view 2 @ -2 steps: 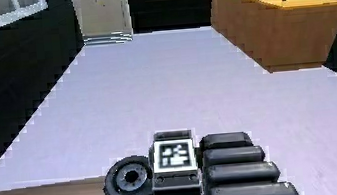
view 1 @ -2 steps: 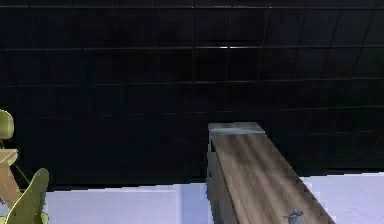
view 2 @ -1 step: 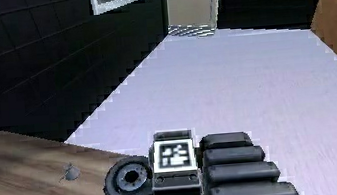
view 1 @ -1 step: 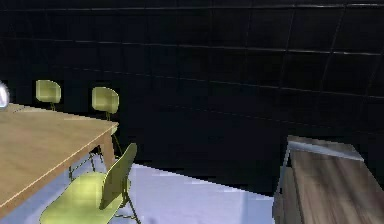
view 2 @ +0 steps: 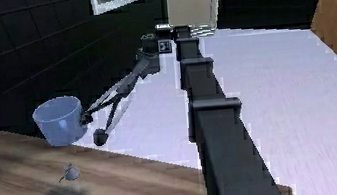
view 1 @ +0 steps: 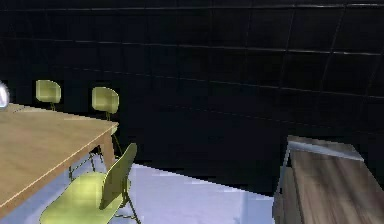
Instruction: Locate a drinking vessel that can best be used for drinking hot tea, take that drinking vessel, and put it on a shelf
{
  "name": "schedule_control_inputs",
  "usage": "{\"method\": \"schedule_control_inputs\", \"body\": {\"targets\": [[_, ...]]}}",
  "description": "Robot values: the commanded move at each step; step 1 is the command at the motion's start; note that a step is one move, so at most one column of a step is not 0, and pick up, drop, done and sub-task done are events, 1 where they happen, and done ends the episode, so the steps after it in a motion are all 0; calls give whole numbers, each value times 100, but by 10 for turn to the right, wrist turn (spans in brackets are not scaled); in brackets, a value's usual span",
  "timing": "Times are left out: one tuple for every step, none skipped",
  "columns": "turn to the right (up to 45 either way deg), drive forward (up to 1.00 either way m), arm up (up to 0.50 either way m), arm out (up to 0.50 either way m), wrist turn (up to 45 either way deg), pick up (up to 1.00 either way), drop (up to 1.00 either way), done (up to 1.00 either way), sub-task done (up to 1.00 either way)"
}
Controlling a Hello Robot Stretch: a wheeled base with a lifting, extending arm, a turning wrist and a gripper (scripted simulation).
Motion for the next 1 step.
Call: {"method": "schedule_control_inputs", "body": {"targets": [[0,0,0,0,390,0,0,0,0]]}}
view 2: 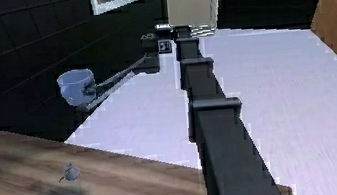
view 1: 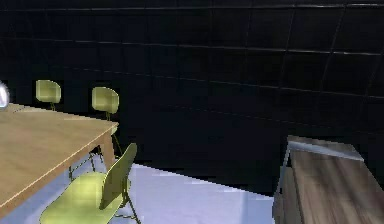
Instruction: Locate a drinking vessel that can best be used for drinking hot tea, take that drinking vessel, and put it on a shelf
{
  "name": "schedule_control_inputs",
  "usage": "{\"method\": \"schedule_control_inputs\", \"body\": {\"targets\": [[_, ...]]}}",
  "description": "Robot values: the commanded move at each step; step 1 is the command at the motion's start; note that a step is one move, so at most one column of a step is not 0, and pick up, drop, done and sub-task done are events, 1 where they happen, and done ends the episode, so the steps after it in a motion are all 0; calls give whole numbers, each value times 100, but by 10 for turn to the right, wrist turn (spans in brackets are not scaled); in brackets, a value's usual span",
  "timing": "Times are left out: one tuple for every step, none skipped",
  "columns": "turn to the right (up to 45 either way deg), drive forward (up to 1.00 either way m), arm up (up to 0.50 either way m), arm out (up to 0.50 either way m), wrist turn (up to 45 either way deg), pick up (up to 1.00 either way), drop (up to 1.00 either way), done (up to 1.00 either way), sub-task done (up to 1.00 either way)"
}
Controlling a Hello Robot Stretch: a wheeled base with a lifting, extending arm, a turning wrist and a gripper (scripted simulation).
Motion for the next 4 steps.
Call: {"method": "schedule_control_inputs", "body": {"targets": [[0,0,-10,0,0,0,0,0,0],[0,0,-32,0,0,0,0,0,0],[0,0,0,0,0,0,100,0,0],[0,0,10,0,0,0,0,0,0]]}}
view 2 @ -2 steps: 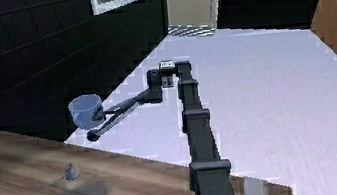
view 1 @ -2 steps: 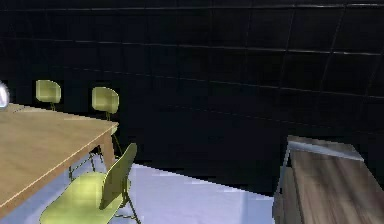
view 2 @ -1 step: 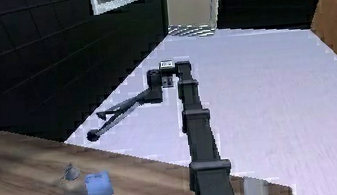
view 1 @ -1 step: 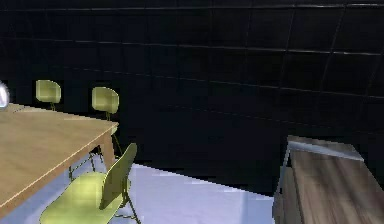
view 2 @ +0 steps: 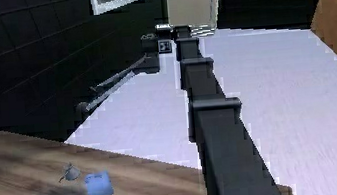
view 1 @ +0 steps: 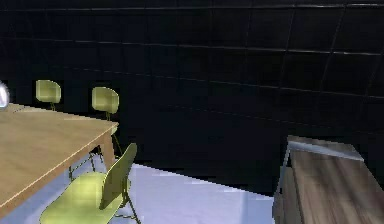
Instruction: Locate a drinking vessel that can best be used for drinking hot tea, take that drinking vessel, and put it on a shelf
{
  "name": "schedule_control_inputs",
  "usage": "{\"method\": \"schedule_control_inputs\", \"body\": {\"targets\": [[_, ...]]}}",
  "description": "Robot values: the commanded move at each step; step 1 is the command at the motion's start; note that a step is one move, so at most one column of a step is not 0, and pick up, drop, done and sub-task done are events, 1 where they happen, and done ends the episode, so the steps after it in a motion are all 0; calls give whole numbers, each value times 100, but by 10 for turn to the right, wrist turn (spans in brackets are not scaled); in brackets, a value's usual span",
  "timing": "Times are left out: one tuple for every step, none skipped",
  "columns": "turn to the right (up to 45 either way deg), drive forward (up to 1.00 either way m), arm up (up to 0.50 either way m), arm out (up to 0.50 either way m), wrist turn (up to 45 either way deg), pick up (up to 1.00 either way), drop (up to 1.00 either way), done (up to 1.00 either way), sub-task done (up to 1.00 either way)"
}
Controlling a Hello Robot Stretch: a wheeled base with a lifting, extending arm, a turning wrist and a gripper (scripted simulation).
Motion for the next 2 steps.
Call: {"method": "schedule_control_inputs", "body": {"targets": [[0,0,0,-8,0,0,0,0,0],[0,0,0,0,0,0,0,100,0]]}}
